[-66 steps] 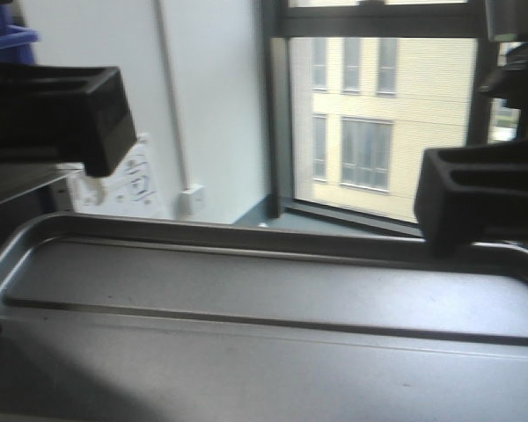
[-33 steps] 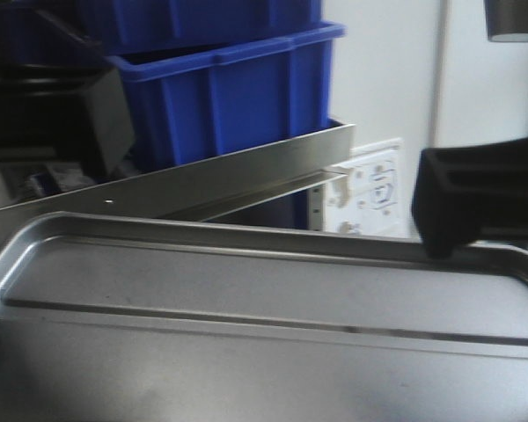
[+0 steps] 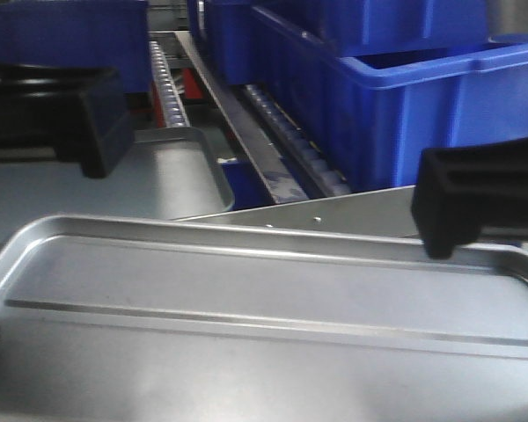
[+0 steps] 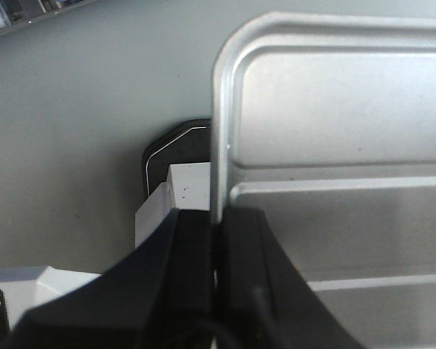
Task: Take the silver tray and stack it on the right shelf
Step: 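Carry the tray with both grippers over the grey tray on the shelf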
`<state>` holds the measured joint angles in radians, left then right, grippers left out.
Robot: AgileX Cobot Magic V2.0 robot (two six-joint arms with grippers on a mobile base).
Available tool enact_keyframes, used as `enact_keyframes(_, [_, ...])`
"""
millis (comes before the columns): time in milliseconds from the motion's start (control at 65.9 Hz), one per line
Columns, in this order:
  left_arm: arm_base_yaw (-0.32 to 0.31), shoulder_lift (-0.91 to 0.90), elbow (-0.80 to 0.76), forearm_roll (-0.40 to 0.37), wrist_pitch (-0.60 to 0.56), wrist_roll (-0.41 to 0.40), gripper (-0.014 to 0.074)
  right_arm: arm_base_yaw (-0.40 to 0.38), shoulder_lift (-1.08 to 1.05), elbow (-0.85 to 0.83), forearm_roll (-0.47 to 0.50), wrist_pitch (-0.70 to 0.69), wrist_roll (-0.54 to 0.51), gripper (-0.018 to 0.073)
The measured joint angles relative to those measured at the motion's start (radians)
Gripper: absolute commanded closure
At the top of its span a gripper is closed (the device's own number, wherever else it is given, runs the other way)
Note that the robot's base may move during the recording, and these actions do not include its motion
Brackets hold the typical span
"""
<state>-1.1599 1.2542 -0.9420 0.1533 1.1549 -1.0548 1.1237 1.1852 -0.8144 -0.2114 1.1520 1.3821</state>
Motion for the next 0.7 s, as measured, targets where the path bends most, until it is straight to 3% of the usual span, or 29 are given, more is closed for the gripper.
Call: enact_keyframes(698, [0.0,0.0,0.0,0.0,0.002,0.0,0.0687,0.0,0.0,0.0,0.0,-0.001,0.0,0.0487])
